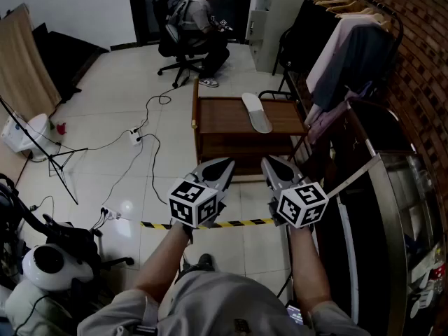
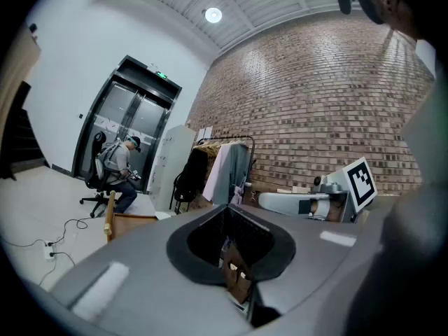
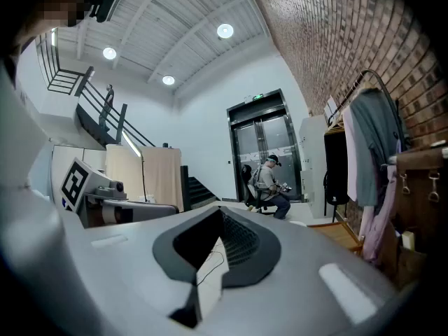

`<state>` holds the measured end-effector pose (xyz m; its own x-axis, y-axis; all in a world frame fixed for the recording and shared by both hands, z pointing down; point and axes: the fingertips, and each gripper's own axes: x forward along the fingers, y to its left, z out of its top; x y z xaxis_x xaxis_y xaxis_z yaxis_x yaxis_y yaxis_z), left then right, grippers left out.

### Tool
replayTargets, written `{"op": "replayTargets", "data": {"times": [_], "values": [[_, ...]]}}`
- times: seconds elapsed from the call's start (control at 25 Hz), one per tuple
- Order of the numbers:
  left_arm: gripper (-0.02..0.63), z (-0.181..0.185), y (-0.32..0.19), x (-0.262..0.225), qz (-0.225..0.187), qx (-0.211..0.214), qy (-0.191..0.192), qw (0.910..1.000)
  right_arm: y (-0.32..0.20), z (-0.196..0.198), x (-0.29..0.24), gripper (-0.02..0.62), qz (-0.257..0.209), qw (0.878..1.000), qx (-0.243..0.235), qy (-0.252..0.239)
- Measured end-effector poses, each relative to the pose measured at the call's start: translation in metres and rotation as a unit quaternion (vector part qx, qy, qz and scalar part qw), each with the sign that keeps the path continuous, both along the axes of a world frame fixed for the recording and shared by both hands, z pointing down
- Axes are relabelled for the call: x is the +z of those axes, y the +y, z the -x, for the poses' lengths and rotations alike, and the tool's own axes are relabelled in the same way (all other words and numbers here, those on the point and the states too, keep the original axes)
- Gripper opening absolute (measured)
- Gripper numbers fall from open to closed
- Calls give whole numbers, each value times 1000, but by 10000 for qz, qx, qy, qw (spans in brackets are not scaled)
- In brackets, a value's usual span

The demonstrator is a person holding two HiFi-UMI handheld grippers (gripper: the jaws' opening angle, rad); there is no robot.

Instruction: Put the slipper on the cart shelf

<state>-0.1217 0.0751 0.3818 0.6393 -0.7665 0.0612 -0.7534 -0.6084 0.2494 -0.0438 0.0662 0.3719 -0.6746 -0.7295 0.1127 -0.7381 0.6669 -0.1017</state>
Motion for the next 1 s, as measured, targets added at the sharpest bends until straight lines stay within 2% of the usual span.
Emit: {"op": "replayTargets", "data": {"times": [0.24, 0.44, 0.68, 1.0], "values": [[6, 27, -47, -1, 10, 148, -44, 9999, -48, 27, -3, 0, -20, 9999, 125, 11], [6, 37, -83, 5, 55, 259, -63, 9996, -80, 33, 4, 0, 33, 9996, 277, 20], [6, 30, -123, 11, 113, 302, 20, 9995, -117, 26, 12, 0, 122, 9993, 354, 88], [6, 1, -190, 19, 198, 82, -70, 9997, -190, -4, 14, 0, 83, 9998, 178, 96]]}}
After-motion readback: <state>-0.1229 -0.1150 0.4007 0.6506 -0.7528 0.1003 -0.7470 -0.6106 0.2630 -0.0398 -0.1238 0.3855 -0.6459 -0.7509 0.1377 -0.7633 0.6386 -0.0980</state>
